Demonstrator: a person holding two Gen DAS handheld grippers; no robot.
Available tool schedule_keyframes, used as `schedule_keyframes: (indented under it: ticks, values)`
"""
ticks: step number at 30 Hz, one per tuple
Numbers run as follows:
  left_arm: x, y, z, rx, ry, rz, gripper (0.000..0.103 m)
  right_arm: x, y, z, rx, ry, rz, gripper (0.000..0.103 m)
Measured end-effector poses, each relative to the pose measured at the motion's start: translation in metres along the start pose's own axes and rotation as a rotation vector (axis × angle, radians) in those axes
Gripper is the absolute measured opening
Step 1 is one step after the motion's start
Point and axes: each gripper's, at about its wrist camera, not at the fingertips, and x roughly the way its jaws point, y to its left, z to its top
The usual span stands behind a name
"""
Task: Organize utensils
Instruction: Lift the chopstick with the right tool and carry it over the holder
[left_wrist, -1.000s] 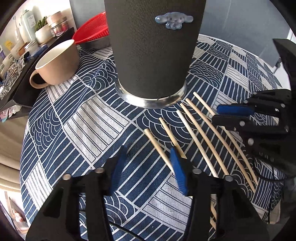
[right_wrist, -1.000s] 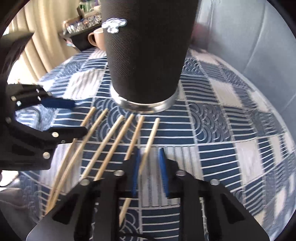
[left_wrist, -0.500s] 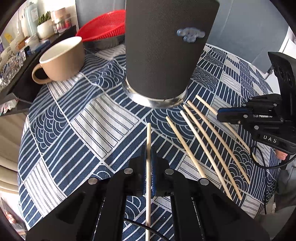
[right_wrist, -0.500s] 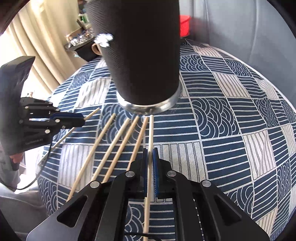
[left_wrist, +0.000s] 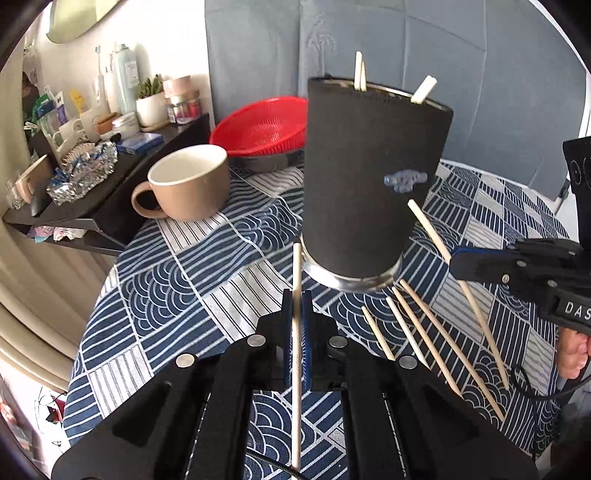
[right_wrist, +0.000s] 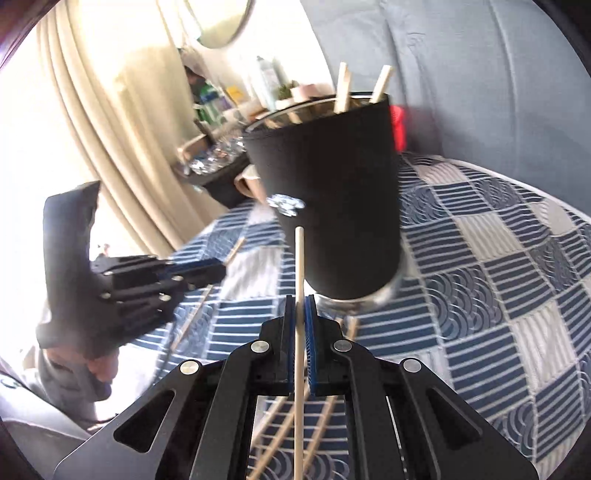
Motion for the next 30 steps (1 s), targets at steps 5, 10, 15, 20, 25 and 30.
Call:
schedule_keyframes:
  ticks: [5,10,15,20,25,30]
  values:
    - [-0.016,0.003,0.011,-0.041,-0.088,-0.013,0.005,-0.01,0.01,0.015,-0.031,-0.082,0.02,0.005]
    - [-0.032,0.001,0.028,-0.037,-0.142,-0.048,0.005,-0.029,0.021,0.036,-0.062,-0.164,0.044,0.005]
    - [-0.054,-0.001,0.048,-0.018,-0.225,-0.024,0.005,-0.049,0.029,0.056,-0.067,-0.239,0.053,0.005]
    - [-0.071,-0.006,0.071,0.038,-0.293,-0.008,0.005,-0.077,0.042,0.071,-0.032,-0.386,0.047,0.005]
    - [-0.085,-0.013,0.097,0.081,-0.355,-0.003,0.005,-0.083,0.043,0.091,-0.052,-0.443,0.006,0.005]
    - [-0.094,-0.015,0.126,0.078,-0.424,-0.042,0.005,-0.079,0.041,0.113,-0.078,-0.519,-0.073,0.005]
